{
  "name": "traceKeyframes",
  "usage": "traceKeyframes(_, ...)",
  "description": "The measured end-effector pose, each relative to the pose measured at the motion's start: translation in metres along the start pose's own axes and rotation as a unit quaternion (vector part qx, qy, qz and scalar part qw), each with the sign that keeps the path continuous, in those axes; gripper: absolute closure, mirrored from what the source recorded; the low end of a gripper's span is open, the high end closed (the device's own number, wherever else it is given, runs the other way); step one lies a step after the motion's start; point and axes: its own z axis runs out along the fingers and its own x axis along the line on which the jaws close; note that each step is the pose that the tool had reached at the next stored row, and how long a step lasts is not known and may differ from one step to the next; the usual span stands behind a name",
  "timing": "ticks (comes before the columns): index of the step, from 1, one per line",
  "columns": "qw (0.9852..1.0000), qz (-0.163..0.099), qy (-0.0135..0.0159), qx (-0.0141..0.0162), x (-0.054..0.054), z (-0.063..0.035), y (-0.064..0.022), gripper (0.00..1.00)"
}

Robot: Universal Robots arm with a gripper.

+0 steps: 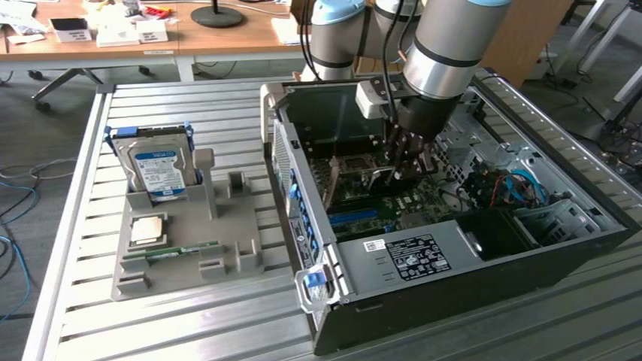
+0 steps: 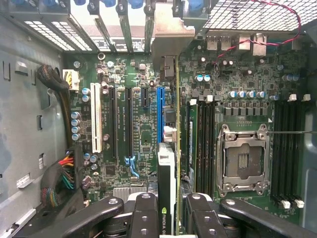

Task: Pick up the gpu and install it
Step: 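Insert the gpu into the slot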

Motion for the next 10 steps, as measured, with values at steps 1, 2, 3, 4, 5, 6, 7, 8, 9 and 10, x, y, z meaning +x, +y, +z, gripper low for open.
traceKeyframes(1, 1.0, 0.0, 0.0, 0.0, 0.0, 0.0, 0.0, 0.73)
traceKeyframes(2, 1.0, 0.0, 0.0, 0.0, 0.0, 0.0, 0.0, 0.73)
traceKeyframes(3, 1.0, 0.0, 0.0, 0.0, 0.0, 0.0, 0.0002, 0.73)
traceKeyframes(4, 1.0, 0.0, -0.0001, 0.0, 0.0, 0.0001, 0.0007, 0.73)
traceKeyframes(5, 1.0, 0.0, 0.0, 0.0, 0.0, 0.0001, 0.0012, 0.73)
traceKeyframes(6, 1.0, 0.0, 0.0, 0.0, 0.0, 0.0001, 0.0012, 0.73)
traceKeyframes(7, 1.0, 0.0, 0.0, 0.0, 0.0, 0.0001, 0.0012, 0.73)
traceKeyframes(8, 1.0, 0.0, 0.0, 0.0, 0.0, 0.0, 0.0012, 0.73)
traceKeyframes(9, 1.0, 0.0, 0.0, 0.0, 0.0001, 0.0001, 0.0013, 0.73)
traceKeyframes(10, 1.0, 0.0, -0.0001, 0.0, 0.0001, 0.0008, 0.0014, 0.73)
